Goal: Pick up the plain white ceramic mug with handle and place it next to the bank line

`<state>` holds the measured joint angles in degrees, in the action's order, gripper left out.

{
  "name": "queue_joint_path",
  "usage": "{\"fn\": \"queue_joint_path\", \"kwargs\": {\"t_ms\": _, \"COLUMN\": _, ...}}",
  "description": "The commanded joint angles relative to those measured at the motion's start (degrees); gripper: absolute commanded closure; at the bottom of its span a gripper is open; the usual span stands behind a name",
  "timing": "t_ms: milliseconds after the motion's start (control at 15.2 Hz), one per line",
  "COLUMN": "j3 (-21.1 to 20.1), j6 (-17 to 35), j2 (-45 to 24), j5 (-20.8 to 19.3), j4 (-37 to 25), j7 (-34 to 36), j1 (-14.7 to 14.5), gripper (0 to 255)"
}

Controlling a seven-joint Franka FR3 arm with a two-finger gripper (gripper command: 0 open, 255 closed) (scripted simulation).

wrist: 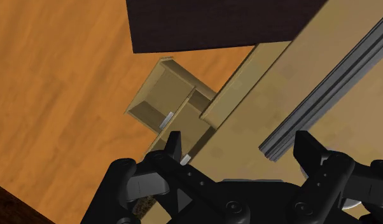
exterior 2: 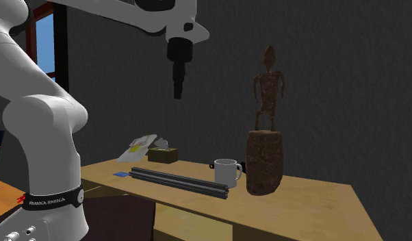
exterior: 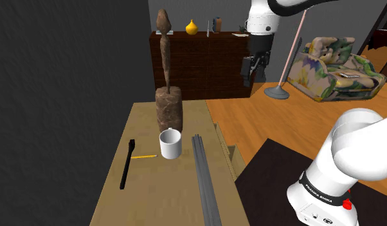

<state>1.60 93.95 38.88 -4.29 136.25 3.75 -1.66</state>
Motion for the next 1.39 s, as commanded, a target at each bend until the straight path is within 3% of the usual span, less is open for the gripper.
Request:
{"fn": "queue_joint_path", "kwargs": {"t_ms": 0, "j3": -0.99, "j6": 3.99, "j2": -2.29, "j5": 1.0, "j4": 1.48, "j7": 1.67, "j1": -0.58, "gripper": 0}}
{"fn": "queue_joint_path", "kwargs": {"t_ms": 660, "j3": -5.22, "j6": 21.39, "j2": -18.57, "j5": 4.19, "j4": 1.76, "j7": 8.26, "j1": -2.92, "gripper": 0}}
{"fn": "queue_joint_path", "kwargs": {"t_ms": 1320, "j3": -8.62, "j6": 35.0, "j2": -38.88, "j5": 4.23, "j4": -6.0, "j7": 14.75, "j1": -4.85, "gripper": 0}}
